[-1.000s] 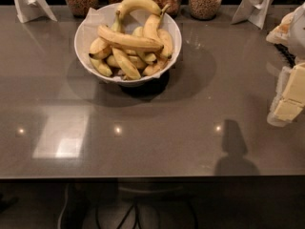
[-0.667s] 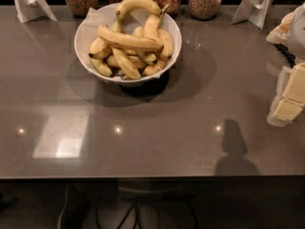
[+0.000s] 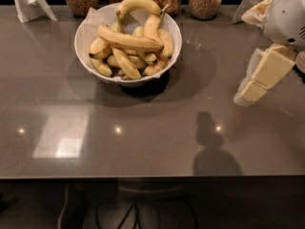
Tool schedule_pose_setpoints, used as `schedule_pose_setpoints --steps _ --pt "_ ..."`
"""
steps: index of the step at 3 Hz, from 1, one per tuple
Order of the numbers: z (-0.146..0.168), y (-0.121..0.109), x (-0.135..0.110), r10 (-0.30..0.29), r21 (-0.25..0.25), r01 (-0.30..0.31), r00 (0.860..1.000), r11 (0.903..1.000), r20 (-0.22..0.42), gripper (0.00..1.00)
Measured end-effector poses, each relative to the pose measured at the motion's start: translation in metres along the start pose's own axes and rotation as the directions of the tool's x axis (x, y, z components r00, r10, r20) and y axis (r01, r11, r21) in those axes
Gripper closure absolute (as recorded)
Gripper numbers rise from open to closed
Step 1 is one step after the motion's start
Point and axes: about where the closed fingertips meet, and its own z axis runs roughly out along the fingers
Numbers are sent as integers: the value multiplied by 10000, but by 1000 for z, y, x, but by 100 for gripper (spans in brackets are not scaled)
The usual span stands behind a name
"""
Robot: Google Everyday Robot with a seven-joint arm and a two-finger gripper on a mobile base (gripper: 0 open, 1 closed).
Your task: Pick banana from white bowl
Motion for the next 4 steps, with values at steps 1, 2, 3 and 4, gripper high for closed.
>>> schedule_pose_setpoints --steps 1,2,3,4 --pt "9 -12 -41 -346 374 310 9945 9988 986 0" --pt "31 -22 -83 -914 553 840 9845 9949 1497 0" --pt "63 -35 -122 -1782 1030 1640 9727 9811 1485 0" --pt "65 -38 -124 -1920 1105 1767 9702 9780 1481 0"
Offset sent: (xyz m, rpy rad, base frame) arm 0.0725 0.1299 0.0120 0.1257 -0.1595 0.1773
